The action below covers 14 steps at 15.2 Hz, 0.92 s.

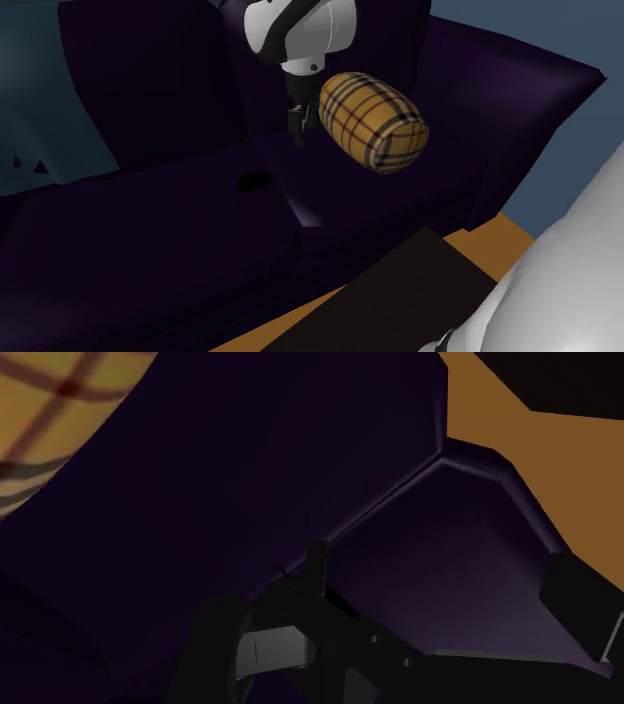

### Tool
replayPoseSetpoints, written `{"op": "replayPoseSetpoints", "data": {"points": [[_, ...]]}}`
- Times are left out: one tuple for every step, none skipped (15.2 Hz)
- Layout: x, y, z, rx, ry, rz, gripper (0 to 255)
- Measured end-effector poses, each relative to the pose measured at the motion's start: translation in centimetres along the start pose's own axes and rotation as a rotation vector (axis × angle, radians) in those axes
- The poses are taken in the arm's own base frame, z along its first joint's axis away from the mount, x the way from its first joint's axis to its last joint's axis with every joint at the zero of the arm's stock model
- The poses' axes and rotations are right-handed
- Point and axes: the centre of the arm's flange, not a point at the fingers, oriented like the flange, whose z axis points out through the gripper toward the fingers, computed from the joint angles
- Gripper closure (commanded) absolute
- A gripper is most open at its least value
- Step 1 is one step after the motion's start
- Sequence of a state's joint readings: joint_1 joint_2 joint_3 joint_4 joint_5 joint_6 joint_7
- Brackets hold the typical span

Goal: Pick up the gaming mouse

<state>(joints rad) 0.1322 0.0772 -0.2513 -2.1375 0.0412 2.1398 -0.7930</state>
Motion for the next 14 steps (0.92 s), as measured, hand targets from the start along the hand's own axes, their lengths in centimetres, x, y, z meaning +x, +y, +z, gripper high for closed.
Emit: {"op": "replayPoseSetpoints", "data": {"points": [[0.8, 0.7, 1.0, 0.002, -0.003, -0.025, 0], [1.6, 1.3, 2.2, 0.005, -0.007, -0.051, 0], [2.6, 1.6, 3.2, 0.008, -0.011, -0.077, 0], [3.6, 2.0, 4.1, 0.010, -0.013, -0.102, 0], [4.4, 2.5, 4.8, 0.013, -0.017, -0.128, 0], [5.4, 3.1, 5.6, 0.015, -0.019, -0.153, 0], [6.4, 3.5, 6.6, 0.017, -0.023, -0.179, 0], [7.5, 3.6, 7.3, 0.020, -0.026, -0.204, 0], [8.4, 4.1, 8.2, 0.023, -0.029, -0.230, 0], [9.4, 4.6, 9.1, 0.025, -0.032, -0.255, 0], [10.3, 4.8, 10.0, 0.028, -0.036, -0.281, 0], [11.5, 5.0, 10.8, 0.030, -0.039, -0.307, 0], [12.5, 5.3, 11.6, 0.033, -0.042, -0.332, 0], [13.4, 5.5, 12.7, 0.035, -0.045, -0.358, 0]]}}
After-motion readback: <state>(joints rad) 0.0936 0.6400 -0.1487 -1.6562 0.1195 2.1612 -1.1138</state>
